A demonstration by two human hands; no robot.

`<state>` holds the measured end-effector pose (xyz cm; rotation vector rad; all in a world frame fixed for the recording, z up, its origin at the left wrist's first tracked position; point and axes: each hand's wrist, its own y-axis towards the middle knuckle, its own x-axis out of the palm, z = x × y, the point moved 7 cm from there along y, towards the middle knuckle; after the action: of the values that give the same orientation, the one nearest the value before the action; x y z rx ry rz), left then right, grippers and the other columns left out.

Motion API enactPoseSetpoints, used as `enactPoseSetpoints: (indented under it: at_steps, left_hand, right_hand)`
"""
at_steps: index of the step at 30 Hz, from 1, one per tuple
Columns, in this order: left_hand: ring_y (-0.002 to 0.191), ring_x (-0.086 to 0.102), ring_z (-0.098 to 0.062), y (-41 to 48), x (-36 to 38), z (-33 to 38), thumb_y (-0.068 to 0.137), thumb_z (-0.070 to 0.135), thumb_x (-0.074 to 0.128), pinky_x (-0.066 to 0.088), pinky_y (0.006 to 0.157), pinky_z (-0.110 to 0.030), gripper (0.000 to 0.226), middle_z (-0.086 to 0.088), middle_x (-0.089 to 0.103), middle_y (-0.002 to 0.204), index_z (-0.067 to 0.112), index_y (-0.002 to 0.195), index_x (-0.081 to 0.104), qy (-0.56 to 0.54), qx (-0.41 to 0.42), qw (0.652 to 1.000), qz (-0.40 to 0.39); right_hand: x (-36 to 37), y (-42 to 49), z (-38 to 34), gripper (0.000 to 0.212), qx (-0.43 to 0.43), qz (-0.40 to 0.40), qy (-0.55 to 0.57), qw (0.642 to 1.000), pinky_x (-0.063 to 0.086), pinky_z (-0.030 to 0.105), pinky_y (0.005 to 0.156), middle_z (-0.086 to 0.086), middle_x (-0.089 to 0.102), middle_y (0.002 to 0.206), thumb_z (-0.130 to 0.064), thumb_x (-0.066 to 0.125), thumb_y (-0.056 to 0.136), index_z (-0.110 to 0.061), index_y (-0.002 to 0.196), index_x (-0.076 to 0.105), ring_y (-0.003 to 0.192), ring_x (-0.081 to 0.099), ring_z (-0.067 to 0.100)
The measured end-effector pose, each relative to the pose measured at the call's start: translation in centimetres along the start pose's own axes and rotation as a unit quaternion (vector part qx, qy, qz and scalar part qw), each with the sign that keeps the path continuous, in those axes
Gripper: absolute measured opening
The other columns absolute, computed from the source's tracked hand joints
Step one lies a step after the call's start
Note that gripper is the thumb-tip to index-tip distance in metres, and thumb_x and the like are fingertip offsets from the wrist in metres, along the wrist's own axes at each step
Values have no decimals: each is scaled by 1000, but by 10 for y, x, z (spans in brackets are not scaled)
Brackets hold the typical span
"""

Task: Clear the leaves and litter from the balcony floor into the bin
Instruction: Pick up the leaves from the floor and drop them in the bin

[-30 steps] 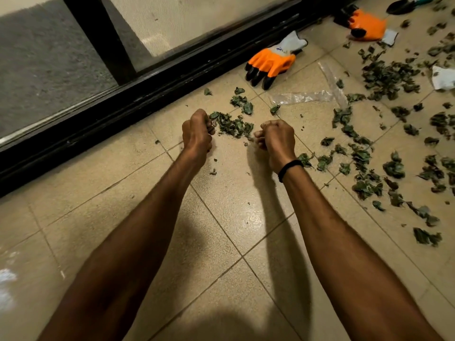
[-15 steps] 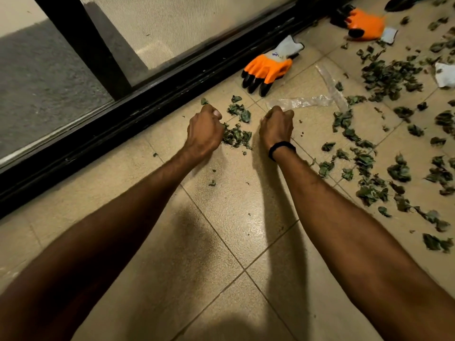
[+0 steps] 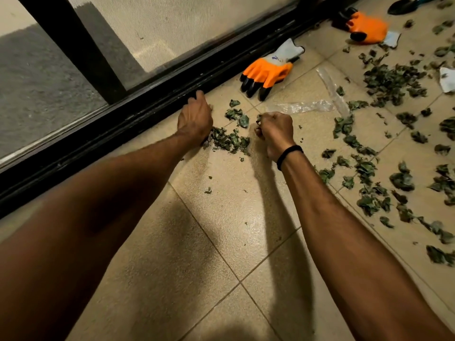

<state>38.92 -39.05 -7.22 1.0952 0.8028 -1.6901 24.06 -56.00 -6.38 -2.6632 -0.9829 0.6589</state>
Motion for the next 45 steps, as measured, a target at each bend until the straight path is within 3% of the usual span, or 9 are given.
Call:
enactPoseSetpoints:
  at_steps: [5, 9, 16, 22, 28, 32, 34, 39, 45]
  left_hand:
    - [88, 52, -22, 9, -1, 15, 104, 13, 41, 38, 69, -34, 18, -11, 58, 104, 4, 119, 47, -58, 44, 997, -4]
    - [88, 55, -22, 13, -3, 37, 99, -2, 40, 39, 65, -29, 43, -7, 54, 98, 6, 141, 40, -49, 109, 993, -22]
    - [102, 55, -30, 20, 21, 62, 106, 22, 41, 47, 81, -41, 46, -18, 54, 124, 22, 151, 35, 53, 237, 961, -129]
    - [93, 55, -30, 10, 26, 62, 105, 36, 45, 48, 77, -41, 28, -16, 56, 112, 11, 119, 47, 18, 224, 968, -109]
    - [96, 58, -19, -1, 8, 47, 102, 11, 49, 48, 76, -32, 16, -8, 61, 110, 7, 117, 53, -180, 43, 981, -64]
    - [79, 58, -14, -21, 3, 20, 102, 10, 45, 50, 63, -28, 24, -6, 57, 104, 9, 123, 56, -431, -131, 888, -93]
    - [53, 41, -9, -39, -1, 11, 101, 7, 39, 32, 44, -23, 26, -5, 55, 81, 5, 108, 63, -562, -218, 790, -113]
    - [47, 23, -11, -81, -27, -14, 82, 10, 32, 16, 45, -23, 21, -5, 49, 67, 10, 78, 53, -763, -277, 570, -123]
    - [51, 32, -10, -119, -40, -50, 97, 36, 40, 19, 40, -20, 32, -4, 57, 73, 15, 76, 52, -789, -287, 535, -96]
  right_hand:
    - [14, 4, -7, 22, -85, -19, -156, 984, 54, 32, 84, 3, 69, 99, -31, 71, 89, -12, 98, 65, 94, 65, 19]
    - [38, -3, -19, 33, -184, -37, -281, 941, 41, 26, 90, 13, 58, 125, -22, 63, 95, -12, 127, 61, 114, 56, 26]
    - [27, -10, -14, 6, -173, -15, -255, 951, 42, 22, 67, 1, 58, 95, -14, 60, 93, -12, 98, 59, 79, 51, 13]
    - [-5, -13, 15, 9, -27, -20, -4, 999, 59, 31, 73, 2, 73, 93, -17, 60, 96, -18, 95, 68, 78, 67, 11]
    - [5, -35, 13, 32, -147, -82, -192, 967, 47, 27, 95, 1, 70, 115, -32, 70, 90, -14, 117, 69, 104, 64, 15]
    - [16, -43, 16, 19, -178, -54, -270, 945, 39, 22, 75, 7, 68, 103, -32, 71, 88, -17, 100, 68, 96, 62, 22]
    - [11, -45, 16, 15, -149, -42, -243, 958, 38, 24, 69, 1, 63, 91, -28, 68, 90, -14, 95, 64, 84, 57, 17]
    - [-1, -64, 31, 8, 5, -62, 28, 998, 48, 27, 63, 0, 60, 82, -21, 58, 93, -14, 92, 59, 74, 55, 14]
    - [-1, -77, 28, 17, 67, -68, 173, 980, 52, 25, 56, 6, 68, 80, -2, 54, 92, -8, 92, 69, 64, 60, 13]
